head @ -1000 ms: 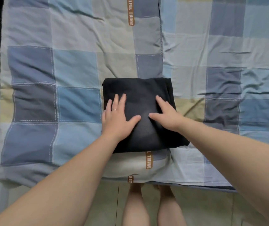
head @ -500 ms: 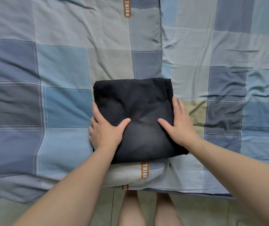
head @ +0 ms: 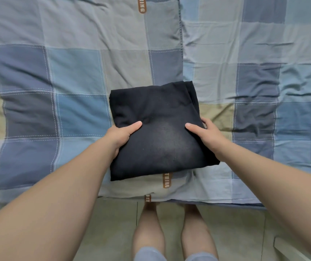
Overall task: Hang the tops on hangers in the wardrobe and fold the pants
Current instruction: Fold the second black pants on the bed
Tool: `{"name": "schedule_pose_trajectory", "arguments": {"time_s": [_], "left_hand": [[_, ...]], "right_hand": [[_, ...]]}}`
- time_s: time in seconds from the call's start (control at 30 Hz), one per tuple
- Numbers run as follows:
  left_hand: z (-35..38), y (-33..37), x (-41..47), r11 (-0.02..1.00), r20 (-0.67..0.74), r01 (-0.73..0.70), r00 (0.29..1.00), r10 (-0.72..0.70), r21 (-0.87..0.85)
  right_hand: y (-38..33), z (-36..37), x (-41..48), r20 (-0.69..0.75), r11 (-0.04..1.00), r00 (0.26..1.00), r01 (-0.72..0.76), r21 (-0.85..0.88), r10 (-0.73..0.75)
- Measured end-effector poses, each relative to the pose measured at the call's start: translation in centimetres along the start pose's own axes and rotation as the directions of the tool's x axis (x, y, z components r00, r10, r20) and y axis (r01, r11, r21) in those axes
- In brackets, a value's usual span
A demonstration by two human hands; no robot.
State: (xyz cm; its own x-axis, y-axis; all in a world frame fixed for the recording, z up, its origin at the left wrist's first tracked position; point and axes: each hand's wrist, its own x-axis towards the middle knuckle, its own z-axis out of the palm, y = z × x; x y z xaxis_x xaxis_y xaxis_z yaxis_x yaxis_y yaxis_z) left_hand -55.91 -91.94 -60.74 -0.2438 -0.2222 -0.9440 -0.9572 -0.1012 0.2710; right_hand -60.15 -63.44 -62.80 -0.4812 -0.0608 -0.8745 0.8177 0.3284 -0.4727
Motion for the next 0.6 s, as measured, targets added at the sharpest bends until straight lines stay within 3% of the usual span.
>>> {"name": "schedule_pose_trajectory", "arguments": {"time_s": [0.13, 0.23, 0.3, 0.5, 0.6], "left_hand": [[-0.2, -0.4, -3.0, 0.959, 0.217, 0.272, 0.934, -0.283, 0.081], [-0.8, -1.6, -5.0, 0.935, 0.33, 0.321, 0.875, -0.355, 0.152], [-1.0, -2.6, -6.9, 0.93, 0.369, 0.318, 0.854, -0.366, 0.187], [-1.4, -5.7, -15.0, 0.933, 0.431, 0.216, 0.841, -0.327, 0.286], [-1.1, -5.9, -19.4, 0.951, 0.425, 0.029, 0.89, -0.165, 0.309]], "right_hand": [[0.2, -1.6, -3.7, 0.064, 0.986, 0.985, -0.161, -0.035, 0.163], [0.9, -2.3, -7.8, 0.208, 0.908, 0.893, -0.417, 0.045, 0.399], [2.0, -2.7, -10.9, 0.238, 0.844, 0.843, -0.52, 0.132, 0.482], [5.3, -2.6, -22.5, 0.194, 0.791, 0.873, -0.487, 0.371, 0.447], [6.1, -3.0, -28.3, 0.118, 0.798, 0.927, -0.368, 0.477, 0.356]]}}
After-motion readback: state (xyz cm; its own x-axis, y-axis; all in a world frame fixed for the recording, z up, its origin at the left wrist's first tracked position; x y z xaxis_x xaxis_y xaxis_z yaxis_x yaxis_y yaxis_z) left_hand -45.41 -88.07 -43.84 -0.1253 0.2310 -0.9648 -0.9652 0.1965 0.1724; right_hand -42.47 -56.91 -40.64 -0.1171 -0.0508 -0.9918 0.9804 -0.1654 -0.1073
